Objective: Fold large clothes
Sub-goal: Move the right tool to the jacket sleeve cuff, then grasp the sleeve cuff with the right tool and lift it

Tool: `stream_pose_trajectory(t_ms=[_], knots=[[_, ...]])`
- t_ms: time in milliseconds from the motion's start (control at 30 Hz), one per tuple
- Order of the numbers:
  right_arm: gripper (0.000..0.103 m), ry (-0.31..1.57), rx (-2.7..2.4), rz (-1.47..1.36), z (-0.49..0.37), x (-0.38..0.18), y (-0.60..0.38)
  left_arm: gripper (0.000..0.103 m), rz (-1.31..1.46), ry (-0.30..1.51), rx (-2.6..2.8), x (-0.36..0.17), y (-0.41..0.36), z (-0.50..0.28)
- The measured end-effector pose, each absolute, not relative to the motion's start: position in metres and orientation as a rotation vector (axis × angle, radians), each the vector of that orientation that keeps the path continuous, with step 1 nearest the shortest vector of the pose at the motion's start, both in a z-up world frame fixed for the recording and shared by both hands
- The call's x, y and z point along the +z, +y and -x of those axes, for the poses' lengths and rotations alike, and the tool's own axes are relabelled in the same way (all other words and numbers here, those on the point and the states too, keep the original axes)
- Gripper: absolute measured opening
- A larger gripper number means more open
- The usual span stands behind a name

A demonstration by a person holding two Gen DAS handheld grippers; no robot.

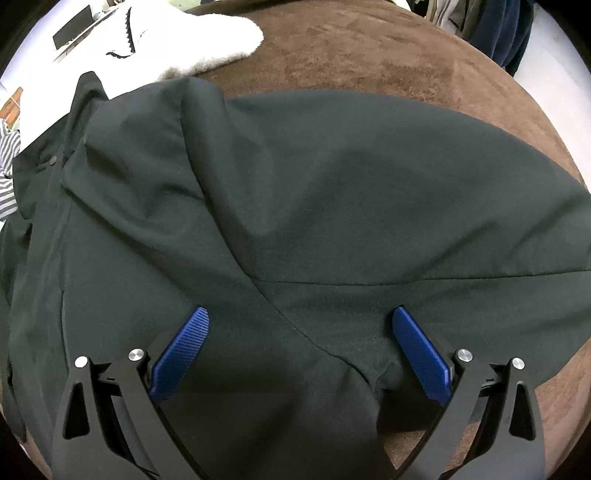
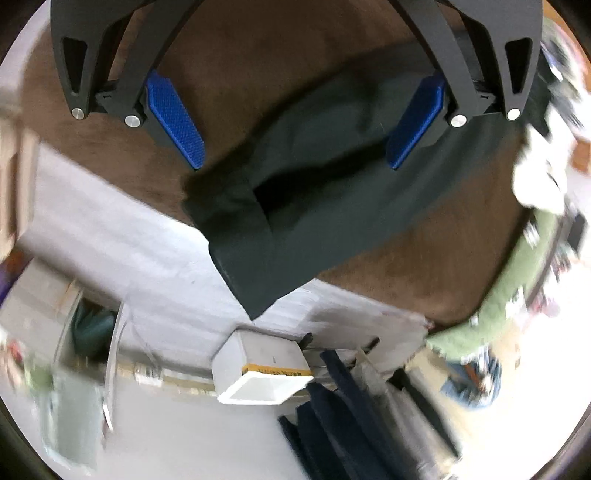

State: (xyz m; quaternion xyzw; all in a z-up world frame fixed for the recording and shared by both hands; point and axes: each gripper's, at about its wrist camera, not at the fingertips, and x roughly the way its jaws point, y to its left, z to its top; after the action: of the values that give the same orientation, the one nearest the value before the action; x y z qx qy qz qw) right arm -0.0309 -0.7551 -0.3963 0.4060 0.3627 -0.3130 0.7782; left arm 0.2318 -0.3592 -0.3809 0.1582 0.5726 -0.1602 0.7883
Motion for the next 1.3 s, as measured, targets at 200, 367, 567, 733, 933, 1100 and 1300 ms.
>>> stream_pose_trajectory(t_ms=[200,367,567,733,933,1100,1300], knots=[[0.098,0.671,-0.702,-1.078,0.026,-0.423,-0.778,0.098,-0.334,1.226,-0.343,-0.383,-0.359,-0.236],[0.031,0.629,-0.767,-1.134,0.044,-0.415,-0.779,0.098,-0.329,1.229,-0.343,-0.393,-0.358,-0.236],[0.012,0.611,-0.726,-1.138,0.047,-0.401,-0.778,0.098,-0.334,1.265,-0.339,-0.398,-0.360,-0.244],[0.012,0.607,-0.740,-1.070,0.037,-0.371,-0.772,0.098,-0.326,1.261,-0.325,-0.397,-0.362,-0.251],[0.011,0.593,-0.703,-0.912,0.014,-0.312,-0.750,0.098,-0.324,1.257,-0.326,-0.399,-0.358,-0.254],[0.010,0.570,-0.630,-0.767,-0.016,-0.252,-0.712,0.098,-0.323,1.252,-0.335,-0.402,-0.354,-0.254],[0.010,0.509,-0.498,-0.624,-0.051,-0.173,-0.644,0.098,-0.319,1.254,-0.353,-0.402,-0.347,-0.256]])
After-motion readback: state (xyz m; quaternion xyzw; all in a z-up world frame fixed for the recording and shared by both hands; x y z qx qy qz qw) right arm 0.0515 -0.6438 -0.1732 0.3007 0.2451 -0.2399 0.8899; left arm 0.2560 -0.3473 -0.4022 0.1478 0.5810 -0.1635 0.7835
